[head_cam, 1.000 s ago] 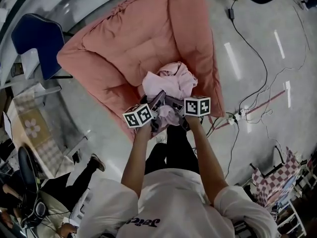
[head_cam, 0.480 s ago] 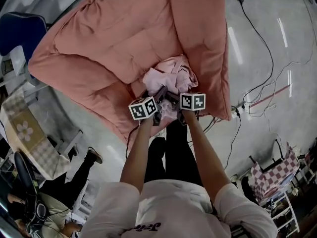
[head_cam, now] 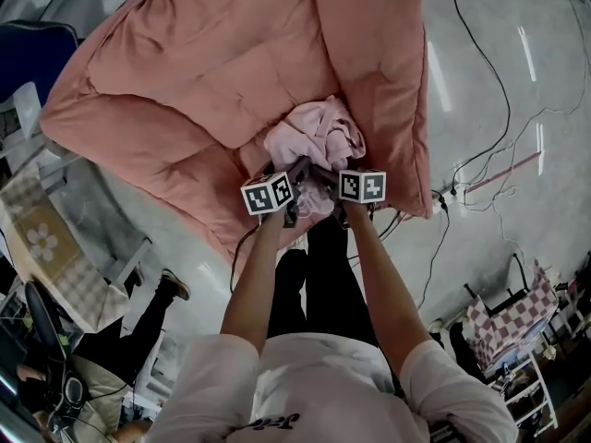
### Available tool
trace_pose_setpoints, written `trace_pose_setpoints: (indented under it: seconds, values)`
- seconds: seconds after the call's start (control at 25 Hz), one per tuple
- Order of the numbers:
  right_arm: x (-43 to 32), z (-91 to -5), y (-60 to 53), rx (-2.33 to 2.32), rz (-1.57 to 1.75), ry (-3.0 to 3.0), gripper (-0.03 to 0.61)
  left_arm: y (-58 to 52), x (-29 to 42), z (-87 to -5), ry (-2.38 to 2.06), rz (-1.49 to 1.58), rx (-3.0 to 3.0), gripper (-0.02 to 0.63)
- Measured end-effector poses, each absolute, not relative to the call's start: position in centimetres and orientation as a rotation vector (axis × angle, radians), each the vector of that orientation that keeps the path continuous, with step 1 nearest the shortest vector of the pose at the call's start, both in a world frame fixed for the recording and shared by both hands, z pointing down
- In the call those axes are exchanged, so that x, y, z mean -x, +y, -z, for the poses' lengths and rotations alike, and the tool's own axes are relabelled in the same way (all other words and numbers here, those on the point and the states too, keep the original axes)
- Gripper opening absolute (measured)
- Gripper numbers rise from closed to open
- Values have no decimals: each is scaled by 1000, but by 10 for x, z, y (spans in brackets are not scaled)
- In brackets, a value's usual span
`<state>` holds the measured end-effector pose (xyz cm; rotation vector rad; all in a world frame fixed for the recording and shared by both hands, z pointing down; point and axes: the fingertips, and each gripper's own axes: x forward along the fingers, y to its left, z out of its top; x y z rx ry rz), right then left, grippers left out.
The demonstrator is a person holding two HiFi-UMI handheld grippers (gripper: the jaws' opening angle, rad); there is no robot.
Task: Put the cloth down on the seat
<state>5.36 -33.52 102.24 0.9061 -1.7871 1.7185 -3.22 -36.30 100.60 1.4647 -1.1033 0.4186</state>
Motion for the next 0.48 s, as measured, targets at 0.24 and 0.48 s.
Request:
trace_pose_setpoints:
  seconds: [0.24,0.48]
  values:
    - [-75,-976,-331,-1071,-1706,-1788,328,-355,53,-963,-1143,-416,-1466,357]
    - [-80,-913,-332,-1174,-1599,-1889,328,-344,62,-907,-1175,-378,-1534,357]
